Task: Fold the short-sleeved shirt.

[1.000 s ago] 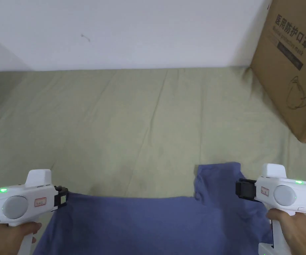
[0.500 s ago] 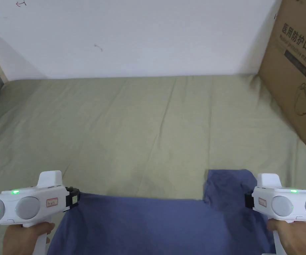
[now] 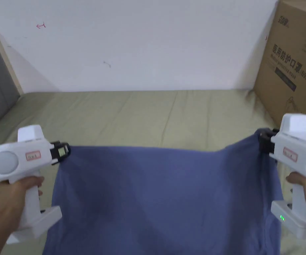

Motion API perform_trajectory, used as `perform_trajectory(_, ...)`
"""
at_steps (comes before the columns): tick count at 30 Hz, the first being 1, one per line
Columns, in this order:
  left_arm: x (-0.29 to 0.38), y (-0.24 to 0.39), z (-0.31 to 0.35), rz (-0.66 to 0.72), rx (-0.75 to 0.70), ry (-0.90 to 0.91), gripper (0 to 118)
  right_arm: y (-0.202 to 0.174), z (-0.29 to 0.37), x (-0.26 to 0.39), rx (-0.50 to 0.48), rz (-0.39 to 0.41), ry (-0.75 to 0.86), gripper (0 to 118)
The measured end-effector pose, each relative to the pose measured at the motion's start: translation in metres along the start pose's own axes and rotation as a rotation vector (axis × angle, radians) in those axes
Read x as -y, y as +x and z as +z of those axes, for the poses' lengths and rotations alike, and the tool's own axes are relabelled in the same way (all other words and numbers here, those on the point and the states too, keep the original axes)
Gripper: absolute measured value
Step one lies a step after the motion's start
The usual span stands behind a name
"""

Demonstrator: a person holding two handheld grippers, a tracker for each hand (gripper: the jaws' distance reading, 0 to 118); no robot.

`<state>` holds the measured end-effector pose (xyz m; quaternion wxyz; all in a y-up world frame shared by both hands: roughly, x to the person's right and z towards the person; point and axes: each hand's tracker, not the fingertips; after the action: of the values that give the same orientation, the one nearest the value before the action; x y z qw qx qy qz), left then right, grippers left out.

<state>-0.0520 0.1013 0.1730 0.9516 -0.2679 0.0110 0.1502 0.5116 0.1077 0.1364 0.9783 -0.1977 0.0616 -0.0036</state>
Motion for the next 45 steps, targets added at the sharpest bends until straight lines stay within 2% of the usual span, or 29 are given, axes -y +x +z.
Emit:
perform_trajectory(5, -0.072, 0.022, 0.029, -0.034, -0.002, 0.116, 1, -0.006, 0.029, -0.074, -0.026, -0.029, 0.156, 1)
perform_trajectory(14, -0.175, 0.058, 0.059, -0.086, -0.01, 0.284, 1, -0.016, 0.046, -0.181, -0.033, -0.008, 0.372, 1)
perform_trajectory(24, -0.241, 0.074, 0.036, -0.129, -0.047, 0.365, 1, -0.014, 0.024, -0.245, -0.043, 0.028, 0.459, 1)
perform_trajectory(30, -0.229, 0.072, -0.016, -0.156, -0.079, 0.333, 1, -0.006, -0.021, -0.221, -0.049, 0.02, 0.41, 1)
perform_trajectory(34, -0.195, 0.064, -0.063, -0.155, -0.092, 0.289, 1, 0.003, -0.06, -0.179, -0.052, 0.012, 0.326, 1)
perform_trajectory(39, -0.135, 0.049, -0.104, -0.135, -0.101, 0.184, 1, 0.007, -0.089, -0.116, -0.054, 0.004, 0.203, 1)
perform_trajectory(45, -0.04, 0.022, -0.108, -0.083, -0.091, 0.057, 1, 0.012, -0.085, -0.027, -0.055, 0.014, 0.051, 1)
